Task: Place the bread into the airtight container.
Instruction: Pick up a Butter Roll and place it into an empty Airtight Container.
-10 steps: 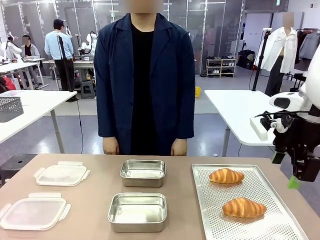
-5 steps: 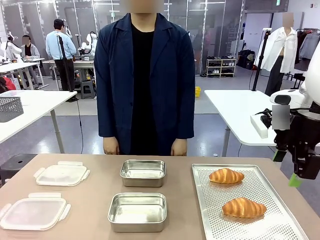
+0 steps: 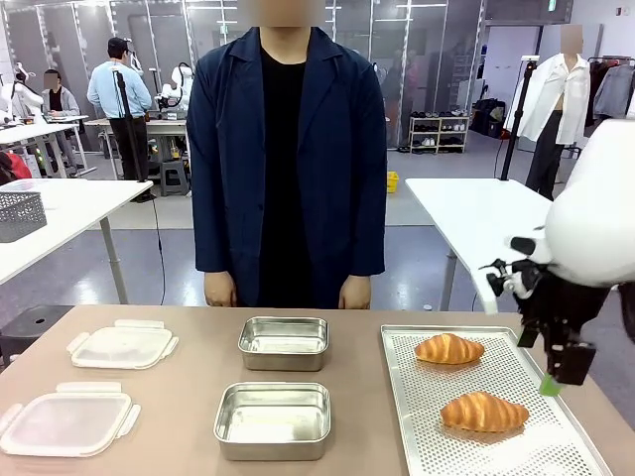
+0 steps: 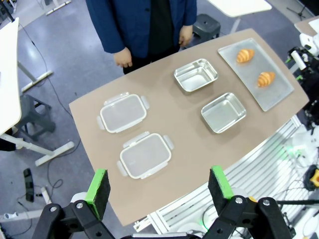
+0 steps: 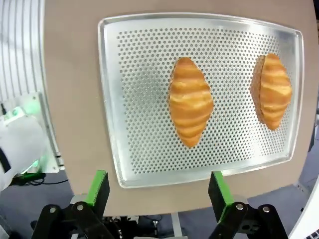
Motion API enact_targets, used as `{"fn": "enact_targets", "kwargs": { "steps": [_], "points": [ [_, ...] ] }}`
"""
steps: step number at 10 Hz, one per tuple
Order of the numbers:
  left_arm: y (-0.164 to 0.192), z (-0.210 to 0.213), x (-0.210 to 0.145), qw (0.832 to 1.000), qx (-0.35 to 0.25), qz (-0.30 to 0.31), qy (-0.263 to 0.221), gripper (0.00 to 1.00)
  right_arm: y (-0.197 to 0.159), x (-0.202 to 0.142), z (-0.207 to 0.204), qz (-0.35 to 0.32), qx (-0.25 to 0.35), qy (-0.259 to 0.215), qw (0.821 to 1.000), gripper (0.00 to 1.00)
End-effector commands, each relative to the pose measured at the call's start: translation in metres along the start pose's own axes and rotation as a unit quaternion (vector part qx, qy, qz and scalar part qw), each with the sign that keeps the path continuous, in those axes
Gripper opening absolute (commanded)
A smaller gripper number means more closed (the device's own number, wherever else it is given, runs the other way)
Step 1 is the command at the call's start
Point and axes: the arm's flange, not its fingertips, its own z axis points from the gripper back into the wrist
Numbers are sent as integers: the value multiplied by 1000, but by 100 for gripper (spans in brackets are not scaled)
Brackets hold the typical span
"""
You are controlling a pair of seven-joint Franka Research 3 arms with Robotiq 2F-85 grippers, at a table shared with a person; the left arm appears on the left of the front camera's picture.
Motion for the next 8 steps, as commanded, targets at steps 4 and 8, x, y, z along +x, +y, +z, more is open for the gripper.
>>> {"fn": "enact_targets", "kwargs": {
  "steps": [4,8],
  "points": [
    [-1,0,0,1000,2,-5,2,100,-26,10,-61,-4,-28,10,1000,100],
    [-1,0,0,1000,2,-5,2,100,-54,18,-98,-17,-11,11,1000,100]
  ]
}}
